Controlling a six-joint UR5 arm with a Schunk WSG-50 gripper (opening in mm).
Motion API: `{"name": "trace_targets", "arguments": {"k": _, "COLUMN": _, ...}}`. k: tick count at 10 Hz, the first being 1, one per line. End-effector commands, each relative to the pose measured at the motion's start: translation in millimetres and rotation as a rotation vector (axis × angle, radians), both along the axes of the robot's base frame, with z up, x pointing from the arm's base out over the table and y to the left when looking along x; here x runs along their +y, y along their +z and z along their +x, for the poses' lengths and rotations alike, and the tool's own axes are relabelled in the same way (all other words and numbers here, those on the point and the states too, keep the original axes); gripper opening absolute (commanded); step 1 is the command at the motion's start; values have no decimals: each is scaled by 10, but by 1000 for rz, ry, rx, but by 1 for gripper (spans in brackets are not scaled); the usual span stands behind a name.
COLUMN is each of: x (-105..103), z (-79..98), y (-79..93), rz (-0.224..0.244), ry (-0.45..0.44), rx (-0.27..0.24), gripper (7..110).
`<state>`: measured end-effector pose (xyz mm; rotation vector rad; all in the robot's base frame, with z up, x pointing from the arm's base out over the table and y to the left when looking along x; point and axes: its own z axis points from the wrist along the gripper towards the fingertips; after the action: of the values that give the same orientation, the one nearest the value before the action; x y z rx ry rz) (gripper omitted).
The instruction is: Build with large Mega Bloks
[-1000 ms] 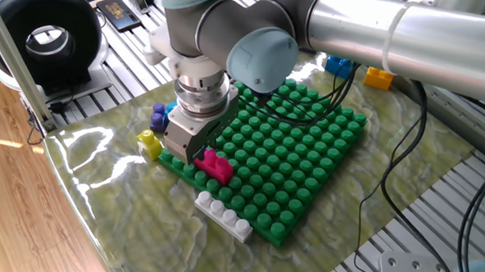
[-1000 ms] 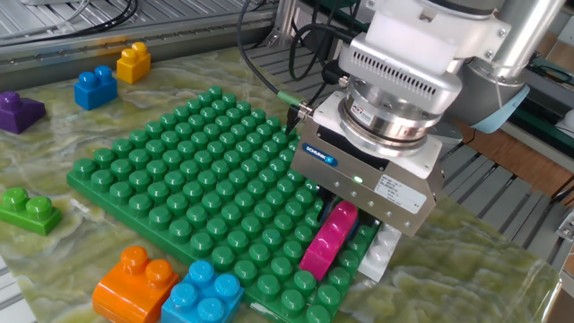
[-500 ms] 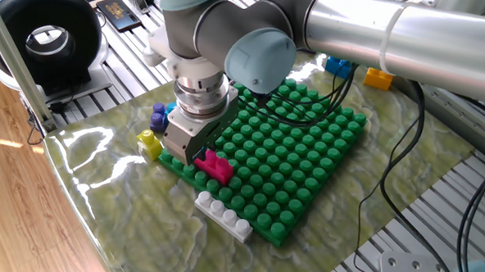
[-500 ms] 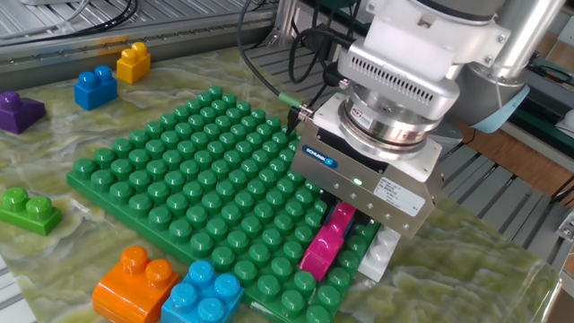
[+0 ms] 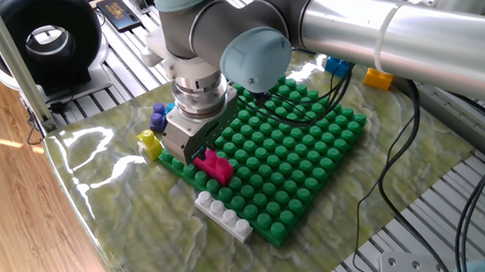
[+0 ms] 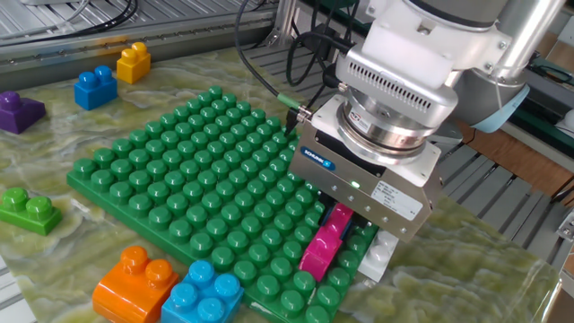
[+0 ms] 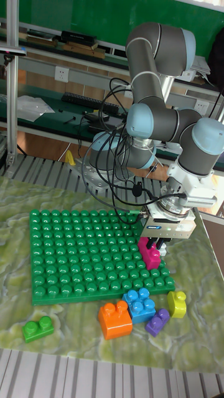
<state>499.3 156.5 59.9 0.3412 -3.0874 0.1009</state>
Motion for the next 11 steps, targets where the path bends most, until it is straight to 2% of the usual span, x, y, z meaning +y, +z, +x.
{"name": "trace_targets", "arguments": {"k": 1, "x": 3, "z": 17, "y": 12, "rz": 3, "ry": -11, "rx": 4, "gripper": 22}}
{"name": "trace_targets", "arguments": {"k": 2, "x": -13, "z": 21, "y": 12, "rz": 3, "ry": -8, "rx": 4, "gripper": 7}}
{"name": "trace_targets", "arguments": {"k": 5, "x": -2, "z": 32, "y": 5, "rz": 20, "ry": -8, "rx": 6, "gripper": 7}}
{"name": "trace_targets", "arguments": {"k": 7, "x": 77, "z": 9, "y": 5, "rz": 68, "ry": -16, "rx": 21, "gripper": 7}}
{"name": "trace_targets", "arguments": {"k": 11, "x": 14, "z": 23, "y": 5, "rz": 70, "ry": -4, "rx": 25, "gripper": 7}}
